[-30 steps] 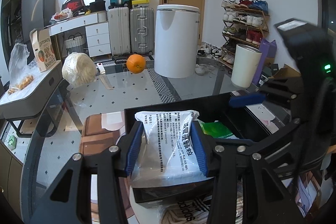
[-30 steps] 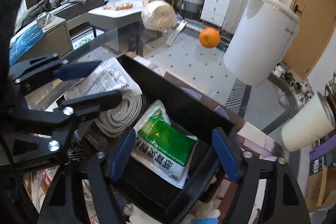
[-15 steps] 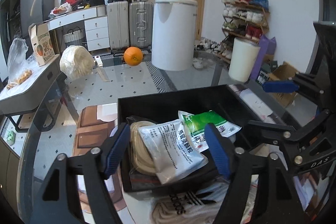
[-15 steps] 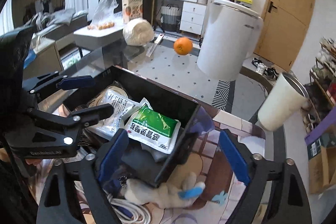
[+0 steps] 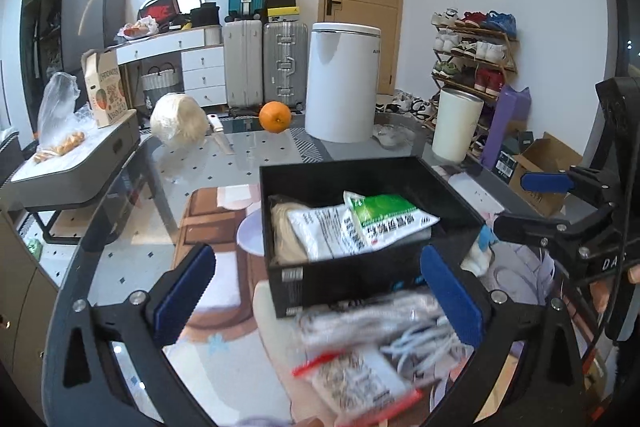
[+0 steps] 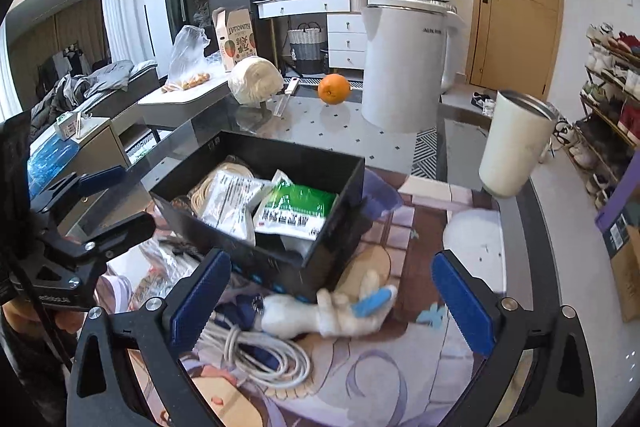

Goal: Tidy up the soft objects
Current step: 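Withdraw both grippers from the box toward the remaining items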

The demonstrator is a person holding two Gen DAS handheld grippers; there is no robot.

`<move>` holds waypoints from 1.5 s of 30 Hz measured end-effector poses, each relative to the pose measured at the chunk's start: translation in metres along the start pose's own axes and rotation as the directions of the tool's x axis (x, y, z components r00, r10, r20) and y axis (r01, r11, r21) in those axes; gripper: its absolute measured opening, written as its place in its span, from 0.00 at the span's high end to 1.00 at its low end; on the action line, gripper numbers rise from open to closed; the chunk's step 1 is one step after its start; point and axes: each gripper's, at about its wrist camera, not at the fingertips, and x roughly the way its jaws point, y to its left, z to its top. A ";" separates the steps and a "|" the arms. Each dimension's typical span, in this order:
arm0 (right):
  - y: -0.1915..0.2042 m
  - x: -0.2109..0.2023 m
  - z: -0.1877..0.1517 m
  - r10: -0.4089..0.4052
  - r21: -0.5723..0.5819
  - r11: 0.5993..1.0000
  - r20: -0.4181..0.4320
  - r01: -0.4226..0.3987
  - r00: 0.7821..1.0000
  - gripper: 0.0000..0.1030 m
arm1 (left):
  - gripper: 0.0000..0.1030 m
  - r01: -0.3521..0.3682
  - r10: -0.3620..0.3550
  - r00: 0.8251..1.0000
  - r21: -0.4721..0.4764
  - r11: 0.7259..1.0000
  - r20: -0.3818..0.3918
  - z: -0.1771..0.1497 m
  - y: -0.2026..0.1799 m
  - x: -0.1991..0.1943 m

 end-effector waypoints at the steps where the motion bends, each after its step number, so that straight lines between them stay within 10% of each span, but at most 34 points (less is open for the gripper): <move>1: 0.000 -0.001 -0.003 0.001 0.005 1.000 -0.001 -0.001 1.000 0.01 | 0.00 0.000 0.000 1.000 0.006 1.000 0.000 -0.003 -0.001 -0.003; 45: -0.036 0.013 -0.029 -0.006 0.084 0.996 -0.099 0.014 0.995 0.01 | 0.00 -0.043 0.056 0.972 0.063 0.997 -0.229 -0.056 -0.018 0.013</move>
